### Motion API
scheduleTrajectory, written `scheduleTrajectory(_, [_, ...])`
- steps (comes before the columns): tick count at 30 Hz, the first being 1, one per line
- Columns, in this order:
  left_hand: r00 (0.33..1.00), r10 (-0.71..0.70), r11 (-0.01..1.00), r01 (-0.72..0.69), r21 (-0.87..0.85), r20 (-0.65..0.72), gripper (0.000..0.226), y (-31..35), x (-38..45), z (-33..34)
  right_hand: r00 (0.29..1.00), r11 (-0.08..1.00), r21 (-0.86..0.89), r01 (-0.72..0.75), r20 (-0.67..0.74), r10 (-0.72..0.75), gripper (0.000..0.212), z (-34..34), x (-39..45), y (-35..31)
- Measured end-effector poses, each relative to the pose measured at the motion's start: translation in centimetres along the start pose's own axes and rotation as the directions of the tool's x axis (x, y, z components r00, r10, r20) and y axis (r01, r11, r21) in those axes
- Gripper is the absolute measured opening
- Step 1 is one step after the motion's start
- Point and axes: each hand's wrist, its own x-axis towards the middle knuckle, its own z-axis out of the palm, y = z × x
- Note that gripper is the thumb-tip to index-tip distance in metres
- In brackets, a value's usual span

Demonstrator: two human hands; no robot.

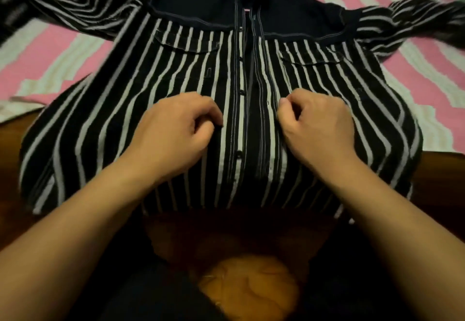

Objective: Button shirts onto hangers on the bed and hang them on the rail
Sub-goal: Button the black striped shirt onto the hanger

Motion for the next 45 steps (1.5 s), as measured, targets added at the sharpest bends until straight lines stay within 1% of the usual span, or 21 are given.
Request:
scheduleTrajectory(3, [0.994,-0.108,0.994,0.108,-0.027,-0.001,0.025,0.9,-0.9,-0.1,0.998,0.995,0.098,-0.021,0.053,0.015,0.02,-1.5,-2.4,0.2])
scheduleTrajectory(6, [0.983,-0.173,0.982,0.177,-0.06,0.06,0.029,1.3,-1.2,-0.6,0.992,0.989,0.145,0.02,0.119,-0.037,0.023,-2.6,-5.1,1.1])
scheduleTrajectory(8, [0.966,-0.234,0.953,0.249,-0.169,0.108,0.036,1.7,-1.3,-1.5,0.984,0.984,0.18,-0.007,0.176,-0.025,0.026,-3.3,-5.8,1.4])
scheduleTrajectory(10, [0.958,-0.261,0.938,0.281,-0.202,0.12,0.036,2.2,-1.7,-2.0,0.979,0.977,0.206,-0.048,0.203,0.005,0.021,-3.7,-6.3,1.0])
scheduleTrajectory(12, [0.963,-0.248,0.948,0.263,-0.176,0.103,0.031,2.3,-2.4,-1.7,0.984,0.981,0.186,-0.057,0.179,0.024,0.011,-3.5,-7.2,0.0])
scheduleTrajectory(15, [0.975,-0.217,0.963,0.222,-0.156,0.049,0.025,2.3,-3.6,-1.1,0.981,0.988,0.098,-0.118,0.168,0.1,0.033,-2.6,-9.1,-2.0])
scheduleTrajectory(18, [0.991,-0.133,0.987,0.134,-0.085,0.015,0.027,2.0,-4.8,-0.4,0.986,0.99,-0.033,-0.136,0.097,0.138,0.044,-1.4,-10.6,-3.4])
scheduleTrajectory(23, [0.992,-0.126,0.991,0.127,-0.036,0.017,0.036,2.4,-6.3,-0.4,0.997,0.996,-0.074,-0.058,0.041,0.061,0.027,-0.9,-10.5,-3.4])
scheduleTrajectory(25, [0.99,-0.14,0.99,0.14,-0.012,0.013,0.037,2.9,-6.6,-0.1,0.999,0.999,-0.041,-0.024,0.025,0.025,0.021,-1.0,-10.1,-2.8])
scheduleTrajectory(27, [0.99,-0.144,0.989,0.144,0.016,-0.004,0.034,3.5,-6.7,0.2,0.996,0.988,0.128,-0.083,0.049,0.077,0.014,-1.9,-9.3,-2.3])
scheduleTrajectory(28, [0.989,-0.146,0.989,0.146,0.029,-0.004,0.033,3.7,-6.6,0.3,0.981,0.941,0.279,-0.192,0.089,0.174,0.013,-2.8,-8.9,-2.2])
scheduleTrajectory(29, [0.989,-0.151,0.988,0.151,0.037,0.001,0.032,3.8,-6.5,0.3,0.945,0.837,0.441,-0.325,0.126,0.3,0.012,-3.5,-8.5,-1.8])
scheduleTrajectory(31, [0.985,-0.17,0.985,0.17,0.025,0.004,0.03,3.8,-6.2,0.2,0.817,0.508,0.698,-0.505,0.196,0.542,0.004,-4.6,-7.6,-0.6])
scheduleTrajectory(32, [0.982,-0.189,0.982,0.189,0.006,0.008,0.028,3.8,-6.0,0.2,0.753,0.323,0.781,-0.535,0.267,0.602,0.013,-4.9,-7.3,0.1])
scheduleTrajectory(34, [0.975,-0.221,0.975,0.222,-0.023,0.022,0.024,4.0,-5.5,0.1,0.688,-0.082,0.862,-0.499,0.453,0.567,0.023,-5.5,-6.6,1.4])
scheduleTrajectory(35, [0.972,-0.232,0.972,0.233,-0.017,0.031,0.022,4.1,-5.2,0.1,0.67,-0.241,0.842,-0.483,0.533,0.516,0.024,-5.8,-6.4,1.6])
scheduleTrajectory(36, [0.97,-0.24,0.971,0.241,-0.002,0.04,0.021,4.4,-5.0,0.1,0.66,-0.32,0.814,-0.484,0.58,0.477,0.019,-6.1,-6.4,1.8])
scheduleTrajectory(37, [0.969,-0.244,0.97,0.244,0.015,0.047,0.021,4.6,-4.9,0.1,0.657,-0.329,0.795,-0.509,0.606,0.448,0.014,-6.2,-6.5,1.8])
scheduleTrajectory(40, [0.967,-0.247,0.968,0.244,0.056,0.056,0.029,5.3,-5.1,0.5,0.689,-0.168,0.787,-0.594,0.605,0.4,0.026,-6.0,-7.1,2.2])
scheduleTrajectory(41, [0.971,-0.234,0.97,0.23,0.078,0.055,0.031,5.5,-5.0,0.7,0.688,-0.14,0.777,-0.614,0.614,0.388,0.027,-5.9,-7.2,2.3])
scheduleTrajectory(45, [0.983,-0.169,0.971,0.154,0.185,0.071,0.025,5.9,-4.0,1.0,0.653,-0.215,0.713,-0.668,0.7,0.29,0.032,-6.3,-7.1,3.0])
